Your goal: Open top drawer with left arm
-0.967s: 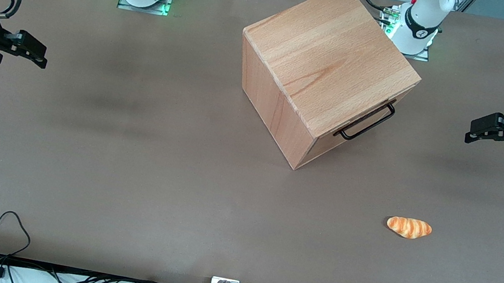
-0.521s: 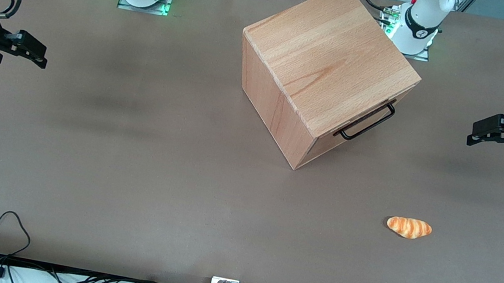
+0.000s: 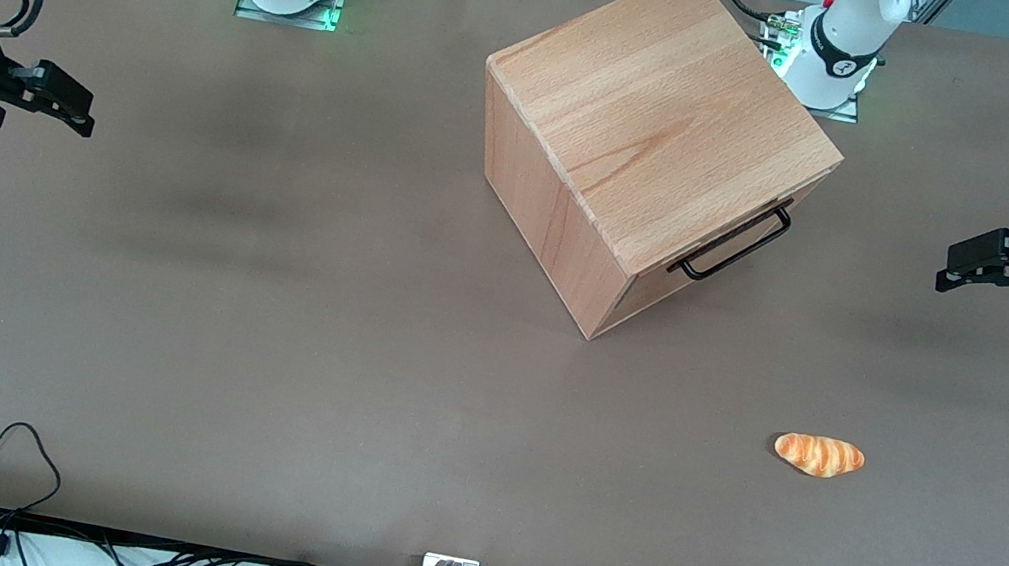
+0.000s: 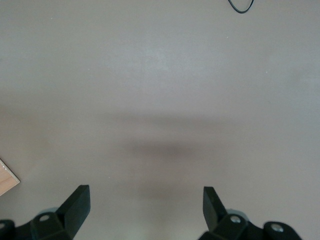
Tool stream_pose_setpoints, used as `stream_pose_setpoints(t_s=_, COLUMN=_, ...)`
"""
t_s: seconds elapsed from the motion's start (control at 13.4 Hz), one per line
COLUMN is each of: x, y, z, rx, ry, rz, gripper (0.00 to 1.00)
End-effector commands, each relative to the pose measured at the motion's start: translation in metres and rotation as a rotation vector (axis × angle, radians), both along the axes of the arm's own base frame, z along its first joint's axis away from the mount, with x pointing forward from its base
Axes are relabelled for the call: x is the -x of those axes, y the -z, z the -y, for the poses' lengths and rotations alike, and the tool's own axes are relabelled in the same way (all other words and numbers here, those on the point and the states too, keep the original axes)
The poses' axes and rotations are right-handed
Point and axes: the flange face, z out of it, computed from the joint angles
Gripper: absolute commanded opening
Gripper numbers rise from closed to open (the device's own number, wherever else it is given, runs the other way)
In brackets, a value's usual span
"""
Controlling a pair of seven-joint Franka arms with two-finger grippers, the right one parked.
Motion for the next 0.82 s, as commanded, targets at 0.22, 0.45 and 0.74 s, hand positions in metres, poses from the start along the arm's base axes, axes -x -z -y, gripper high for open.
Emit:
stream_pose_setpoints(t_s=0.22, x=0.001, y=-0.012, z=-0.008, rx=0.005, ry=0.004, rz=0.021, gripper=1.0)
stream_pose_setpoints(t_s=0.45, x=0.011, y=-0.028, z=-0.021, rx=-0.004, ry=-0.024, rz=0.04, gripper=1.0)
stream_pose_setpoints(t_s=0.74, x=0.033, y=-0.03, z=-0.018, rx=-0.011, ry=-0.021, rz=0.026, gripper=1.0)
